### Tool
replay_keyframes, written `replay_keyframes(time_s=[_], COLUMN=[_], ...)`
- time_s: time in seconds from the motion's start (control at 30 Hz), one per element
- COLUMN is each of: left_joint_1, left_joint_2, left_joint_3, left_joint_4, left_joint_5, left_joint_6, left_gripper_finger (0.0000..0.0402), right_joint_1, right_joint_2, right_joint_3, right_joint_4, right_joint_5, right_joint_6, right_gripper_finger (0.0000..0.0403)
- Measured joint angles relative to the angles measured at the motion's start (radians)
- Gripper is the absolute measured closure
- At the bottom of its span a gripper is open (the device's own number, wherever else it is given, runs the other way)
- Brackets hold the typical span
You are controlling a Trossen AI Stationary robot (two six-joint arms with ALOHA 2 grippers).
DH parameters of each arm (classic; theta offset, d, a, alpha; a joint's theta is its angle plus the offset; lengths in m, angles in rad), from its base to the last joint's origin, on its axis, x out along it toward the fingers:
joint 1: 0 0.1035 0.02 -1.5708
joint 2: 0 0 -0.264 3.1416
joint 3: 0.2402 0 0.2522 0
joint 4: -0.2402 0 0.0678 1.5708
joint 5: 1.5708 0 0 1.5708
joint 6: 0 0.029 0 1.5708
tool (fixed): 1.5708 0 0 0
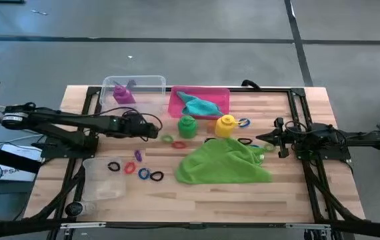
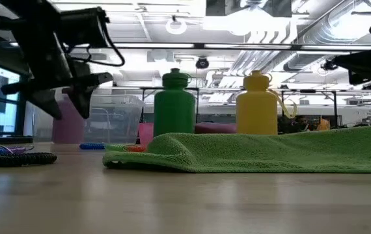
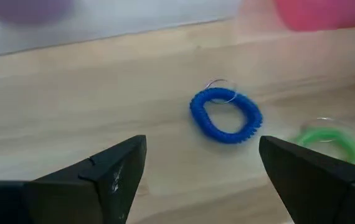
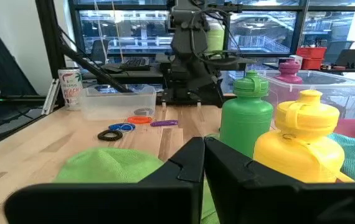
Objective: Pick & Place Sports Items
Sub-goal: Put the blue spring keychain into the bottom transparent bin
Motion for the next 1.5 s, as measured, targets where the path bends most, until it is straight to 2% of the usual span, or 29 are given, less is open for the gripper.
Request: replay_keyframes(time_s=[0.6,0.93,1.1,1.43,1.5], left_joint_1=[0.053,0.060,0.060,0.048,0.043], left_joint_2=[0.217,0.267,0.267,0.267,0.267], left_joint_3=[0.000,0.000,0.000,0.000,0.000], left_joint_4=[0.113,0.129,0.127,0.121,0.120], left_joint_5=[0.000,0.017,0.025,0.042,0.046], left_joint_6=[-0.003,-0.025,-0.026,0.038,0.064], left_gripper_finger=[0.0152,0.0159,0.0214,0.0388,0.0398], right_joint_1=[0.000,0.000,0.000,0.000,0.000], right_joint_2=[0.000,0.000,0.000,0.000,0.000], right_joint_3=[0.000,0.000,0.000,0.000,0.000], right_joint_4=[0.000,0.000,0.000,0.000,0.000], right_joint_5=[0.000,0.000,0.000,0.000,0.000], right_joint_6=[0.000,0.000,0.000,0.000,0.000], right_gripper_finger=[0.0402,0.0402,0.0403,0.0403,0.0403])
